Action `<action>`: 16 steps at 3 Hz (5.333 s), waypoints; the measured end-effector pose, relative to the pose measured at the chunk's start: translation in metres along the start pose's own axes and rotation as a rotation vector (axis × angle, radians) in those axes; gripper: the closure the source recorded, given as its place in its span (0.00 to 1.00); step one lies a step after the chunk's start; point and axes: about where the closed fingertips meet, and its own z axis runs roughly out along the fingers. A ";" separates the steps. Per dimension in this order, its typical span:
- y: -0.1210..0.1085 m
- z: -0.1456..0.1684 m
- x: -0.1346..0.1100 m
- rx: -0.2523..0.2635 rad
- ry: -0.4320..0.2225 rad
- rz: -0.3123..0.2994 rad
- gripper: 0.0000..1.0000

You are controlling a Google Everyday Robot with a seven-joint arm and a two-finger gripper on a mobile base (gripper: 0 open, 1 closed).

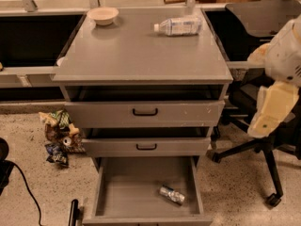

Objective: Pick redbull can from bottom drawer and place on counter

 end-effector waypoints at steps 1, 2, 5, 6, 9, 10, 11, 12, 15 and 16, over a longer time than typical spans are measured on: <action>0.015 0.050 0.003 -0.038 -0.091 0.029 0.00; 0.033 0.102 0.001 -0.088 -0.178 0.070 0.00; 0.043 0.217 0.013 -0.107 -0.264 0.008 0.00; 0.050 0.283 0.014 -0.113 -0.303 -0.029 0.00; 0.059 0.382 0.020 -0.126 -0.332 -0.026 0.00; 0.065 0.430 0.035 -0.105 -0.366 -0.050 0.00; 0.073 0.481 0.056 -0.109 -0.409 -0.051 0.00; 0.079 0.520 0.071 -0.132 -0.442 -0.031 0.00; 0.087 0.606 0.090 -0.171 -0.488 0.048 0.00; 0.084 0.634 0.097 -0.183 -0.471 0.063 0.00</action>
Offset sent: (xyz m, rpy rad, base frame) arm -0.0036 0.0439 -0.1643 0.3227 0.0967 -0.0025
